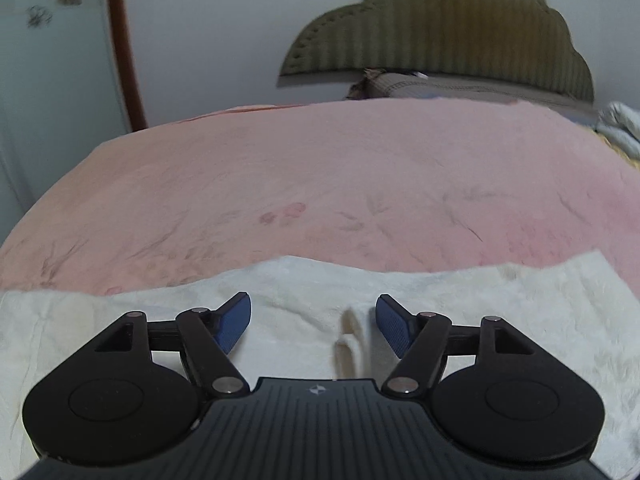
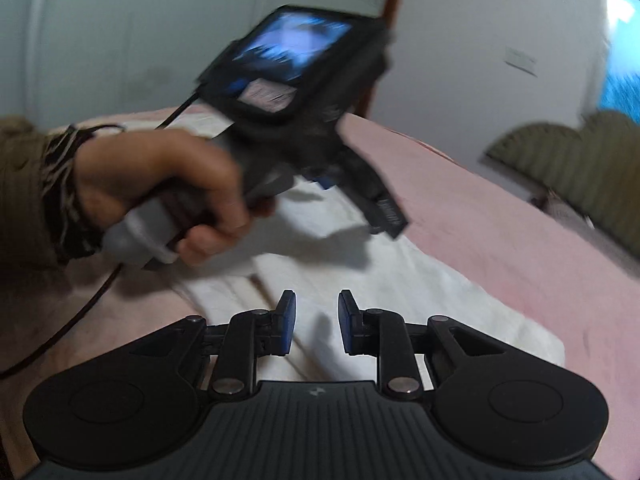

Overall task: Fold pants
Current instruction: 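Open the left gripper and lay the folded section flat on the pants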

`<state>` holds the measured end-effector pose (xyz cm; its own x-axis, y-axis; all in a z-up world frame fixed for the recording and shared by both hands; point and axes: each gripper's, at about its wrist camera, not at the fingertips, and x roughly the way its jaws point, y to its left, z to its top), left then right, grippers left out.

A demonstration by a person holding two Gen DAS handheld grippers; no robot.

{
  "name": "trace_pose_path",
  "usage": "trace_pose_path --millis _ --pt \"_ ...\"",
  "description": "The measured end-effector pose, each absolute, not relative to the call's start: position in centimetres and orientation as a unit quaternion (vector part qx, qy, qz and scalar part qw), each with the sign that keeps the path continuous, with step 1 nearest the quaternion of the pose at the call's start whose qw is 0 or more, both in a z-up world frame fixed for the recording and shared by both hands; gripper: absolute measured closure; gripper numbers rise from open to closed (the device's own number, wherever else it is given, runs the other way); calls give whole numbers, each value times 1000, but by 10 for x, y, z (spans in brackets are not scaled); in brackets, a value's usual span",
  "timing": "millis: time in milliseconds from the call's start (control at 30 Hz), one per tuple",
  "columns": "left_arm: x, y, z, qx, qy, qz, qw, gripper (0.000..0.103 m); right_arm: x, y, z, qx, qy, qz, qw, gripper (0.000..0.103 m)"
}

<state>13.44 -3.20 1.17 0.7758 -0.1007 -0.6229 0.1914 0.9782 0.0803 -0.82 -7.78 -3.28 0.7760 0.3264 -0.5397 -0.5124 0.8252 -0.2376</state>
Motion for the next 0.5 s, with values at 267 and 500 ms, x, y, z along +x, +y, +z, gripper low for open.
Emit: trace_pose_path --millis 267,500 --pt "121 25 29 -49 379 -95 919 29 10 -60 -55 -230 252 218 915 85" --pt "104 59 17 -219 456 -200 839 29 10 -80 -42 -161 236 228 931 95"
